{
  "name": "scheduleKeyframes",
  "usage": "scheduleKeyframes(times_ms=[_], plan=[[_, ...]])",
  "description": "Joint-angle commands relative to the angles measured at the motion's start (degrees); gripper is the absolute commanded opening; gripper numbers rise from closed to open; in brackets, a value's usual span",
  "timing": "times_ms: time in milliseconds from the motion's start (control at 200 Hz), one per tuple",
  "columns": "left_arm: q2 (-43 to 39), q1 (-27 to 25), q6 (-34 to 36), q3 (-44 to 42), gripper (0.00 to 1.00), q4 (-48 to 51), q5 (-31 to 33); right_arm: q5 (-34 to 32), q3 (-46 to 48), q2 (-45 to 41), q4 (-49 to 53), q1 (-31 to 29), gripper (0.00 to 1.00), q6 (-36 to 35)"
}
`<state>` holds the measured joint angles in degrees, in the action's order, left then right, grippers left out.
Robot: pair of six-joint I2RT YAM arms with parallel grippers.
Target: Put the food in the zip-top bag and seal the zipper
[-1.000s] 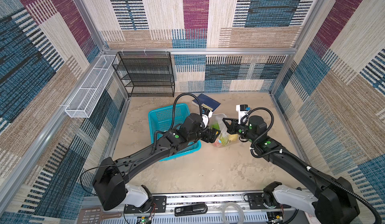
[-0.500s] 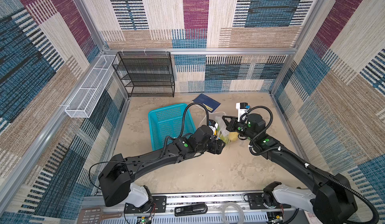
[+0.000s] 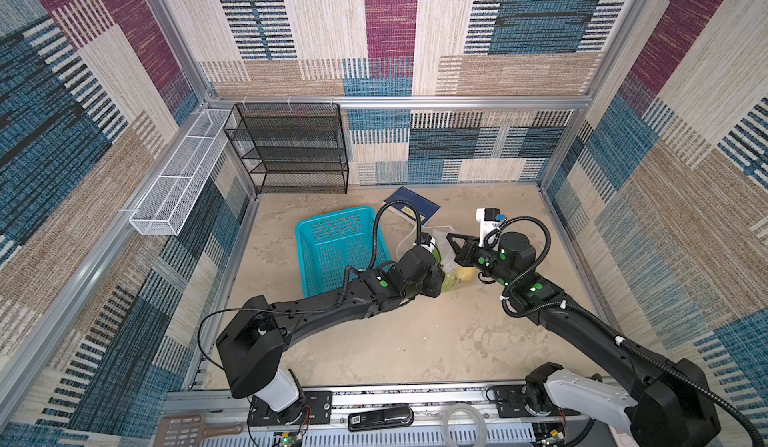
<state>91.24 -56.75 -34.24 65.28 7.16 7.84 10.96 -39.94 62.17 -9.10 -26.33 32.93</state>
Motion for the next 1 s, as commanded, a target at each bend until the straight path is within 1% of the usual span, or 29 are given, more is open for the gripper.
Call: scheduleKeyframes(times_ms=[0, 200, 210, 235, 255, 290, 376, 521, 596, 831, 997], plan=[[0.79, 0.04, 1.56, 0.90, 0.38, -1.97, 1.33, 0.67, 0.22, -0.63, -0.96, 0.00, 0.00, 0.32], [0.78, -0.02, 3.59, 0.31, 0.15, -2.76, -1.42, 1.34, -0.90, 0.26, 0.93, -0.04, 0.00, -2.24], [0.78, 0.00, 3.73, 0.30, 0.12, -2.76, -1.64, 1.28, -1.09, 0.30, 1.10, -0.04, 0.00, -2.49], [0.72, 0.01, 3.96, 0.06, 0.09, -2.80, -2.14, 1.29, -1.57, 0.40, 1.63, -0.04, 0.00, -3.07], [0.68, 0.02, 4.14, -0.12, 0.04, -2.85, -2.53, 1.27, -1.87, 0.55, 2.07, -0.04, 0.00, -3.55], [0.54, 0.04, 4.25, -0.46, 0.00, -2.85, -3.11, 1.33, -2.53, 0.75, 2.73, -0.04, 0.00, -4.48], [0.19, -0.03, 4.42, -1.60, 0.00, -2.99, -4.30, 1.34, -4.19, 1.43, 4.78, -0.04, 0.05, -6.69], [-0.64, -0.05, 4.93, -3.30, 0.00, -3.96, -6.45, 0.95, -7.18, 3.00, 8.10, -0.04, 0.23, -10.22], [-0.85, -0.23, 5.67, -3.39, 0.00, -4.08, -7.12, 0.30, -9.07, 4.31, 9.69, -0.05, 0.28, -11.71], [-1.34, -0.64, 7.11, -3.73, 0.00, -4.47, -6.87, -0.49, -14.21, 8.87, 12.73, -0.07, 0.31, -14.92], [-1.93, -0.80, 7.37, -4.54, 0.00, -4.96, -6.43, 0.40, -16.42, 11.61, 14.42, -0.04, 0.33, -16.62]])
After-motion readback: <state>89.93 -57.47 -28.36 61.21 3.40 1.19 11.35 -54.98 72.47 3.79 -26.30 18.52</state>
